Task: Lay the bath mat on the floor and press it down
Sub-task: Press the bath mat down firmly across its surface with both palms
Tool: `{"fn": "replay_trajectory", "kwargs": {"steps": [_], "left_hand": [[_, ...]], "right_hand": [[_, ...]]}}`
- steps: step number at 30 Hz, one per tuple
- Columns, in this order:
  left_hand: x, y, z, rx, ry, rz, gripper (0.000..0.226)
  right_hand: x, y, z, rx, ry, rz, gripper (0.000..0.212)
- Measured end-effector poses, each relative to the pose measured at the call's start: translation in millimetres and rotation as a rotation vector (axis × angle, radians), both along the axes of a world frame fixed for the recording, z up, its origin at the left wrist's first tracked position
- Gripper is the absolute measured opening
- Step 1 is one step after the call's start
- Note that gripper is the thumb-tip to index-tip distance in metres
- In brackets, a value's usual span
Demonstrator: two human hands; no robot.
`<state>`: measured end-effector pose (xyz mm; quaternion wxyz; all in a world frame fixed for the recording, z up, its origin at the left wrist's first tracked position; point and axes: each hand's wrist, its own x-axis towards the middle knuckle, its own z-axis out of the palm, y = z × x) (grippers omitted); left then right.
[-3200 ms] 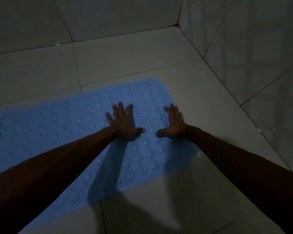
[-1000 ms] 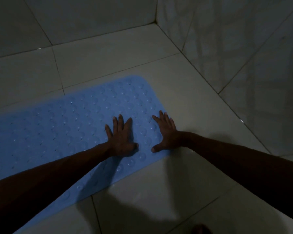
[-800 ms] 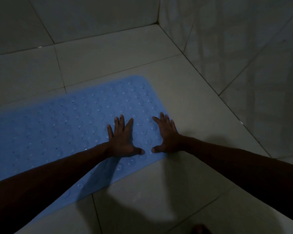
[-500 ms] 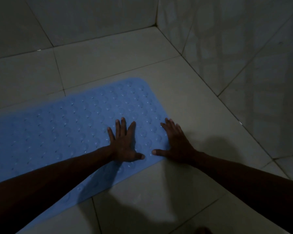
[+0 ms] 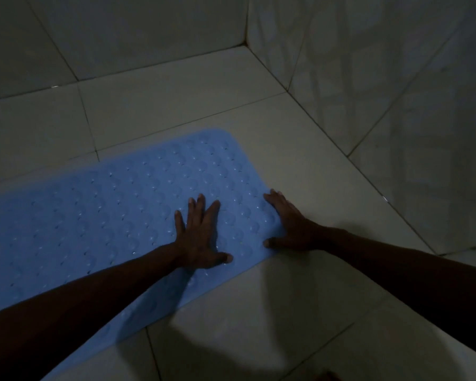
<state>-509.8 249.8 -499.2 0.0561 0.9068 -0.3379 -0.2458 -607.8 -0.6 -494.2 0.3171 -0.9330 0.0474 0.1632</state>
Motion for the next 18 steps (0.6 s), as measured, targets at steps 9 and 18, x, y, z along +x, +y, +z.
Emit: {"fn": "replay_trajectory", "kwargs": {"steps": [9, 18], "left_hand": [[32, -33, 18, -0.008, 0.128, 0.086, 0.150], [26, -59, 11, 0.007, 0.117, 0.286, 0.144]], "right_hand": [[20, 18, 8, -0.068, 0.186, -0.230, 0.144], [16, 6, 3, -0.090, 0.200, -0.157, 0.150]]}}
